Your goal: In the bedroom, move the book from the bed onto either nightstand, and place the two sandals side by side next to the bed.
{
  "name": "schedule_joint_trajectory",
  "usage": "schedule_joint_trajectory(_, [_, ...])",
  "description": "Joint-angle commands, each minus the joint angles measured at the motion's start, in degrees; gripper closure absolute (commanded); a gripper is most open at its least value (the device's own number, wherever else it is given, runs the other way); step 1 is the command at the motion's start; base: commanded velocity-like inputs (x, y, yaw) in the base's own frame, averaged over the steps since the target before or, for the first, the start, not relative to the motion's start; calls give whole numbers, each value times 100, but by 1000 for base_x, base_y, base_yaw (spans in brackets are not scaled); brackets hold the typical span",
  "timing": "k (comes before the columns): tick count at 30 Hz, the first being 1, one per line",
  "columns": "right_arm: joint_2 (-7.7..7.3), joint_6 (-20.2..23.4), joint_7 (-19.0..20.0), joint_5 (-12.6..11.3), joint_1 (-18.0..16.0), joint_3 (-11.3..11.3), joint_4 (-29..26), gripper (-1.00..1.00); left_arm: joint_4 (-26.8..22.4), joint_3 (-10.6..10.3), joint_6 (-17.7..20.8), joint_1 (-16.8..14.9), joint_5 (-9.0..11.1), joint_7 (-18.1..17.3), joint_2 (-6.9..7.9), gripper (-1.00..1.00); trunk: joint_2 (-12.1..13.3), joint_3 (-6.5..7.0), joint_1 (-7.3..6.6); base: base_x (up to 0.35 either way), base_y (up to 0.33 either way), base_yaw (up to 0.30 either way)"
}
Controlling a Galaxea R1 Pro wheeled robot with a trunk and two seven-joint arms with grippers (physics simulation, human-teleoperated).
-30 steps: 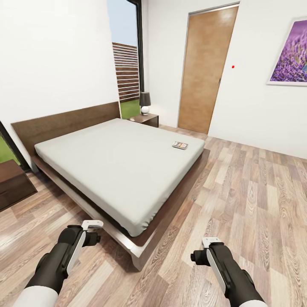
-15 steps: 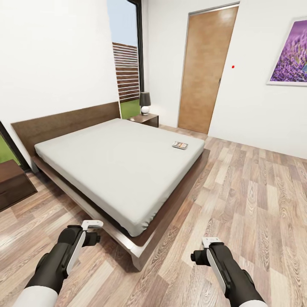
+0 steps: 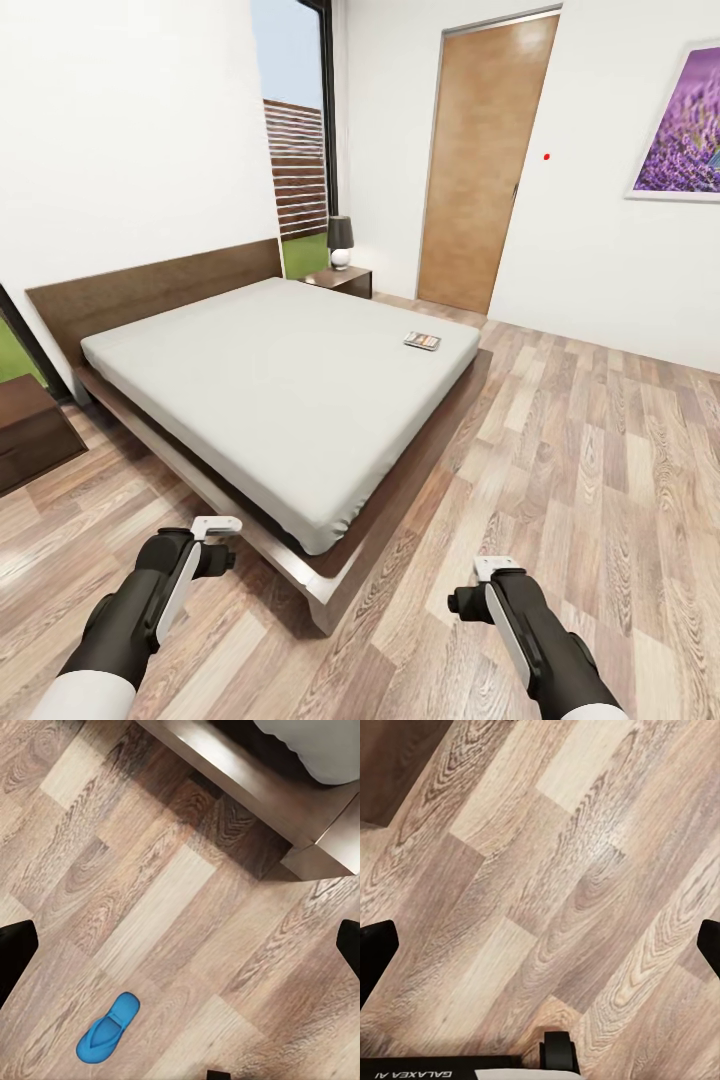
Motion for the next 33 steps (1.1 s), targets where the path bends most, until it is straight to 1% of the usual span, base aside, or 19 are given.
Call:
schedule_joint_trajectory(1, [1,22,-21,-7,-3,-3,-6,-100,-5,-2,24,-3,-4,9,1,-100,-3,-5,0,0,0,0])
schedule_joint_trajectory(13, [11,20,-28,0,-3,-13,-6,-100,-3,-3,24,-1,-9,9,-5,-100,-3,-4,0,0,0,5])
schedule_joint_trajectory(22, [12,3,-45,3,-3,22,-13,-100,14,-23,24,-1,-9,9,-7,-100,-3,27,0,0,0,154])
schedule_joint_trajectory(23, [18,-9,-205,10,-3,32,-19,-100,25,-16,24,-2,-9,9,-3,-100,-3,28,0,0,0,39])
schedule_joint_trajectory(24, [18,-9,-205,10,-3,32,-19,-100,25,-16,24,-2,-9,9,-3,-100,-3,28,0,0,0,39])
schedule_joint_trajectory(26, [21,-20,-378,-10,-3,35,-51,-100,27,-11,24,0,-9,9,6,-100,-3,29,0,0,0,22])
schedule_joint_trajectory(32, [28,-32,-584,-34,-3,41,-191,-100,48,-5,22,2,-9,12,25,-100,-3,31,0,0,0,9])
schedule_joint_trajectory(33, [23,-39,-629,-42,-3,39,-242,-100,156,8,10,2,14,427,13,-100,-3,31,0,0,0,0])
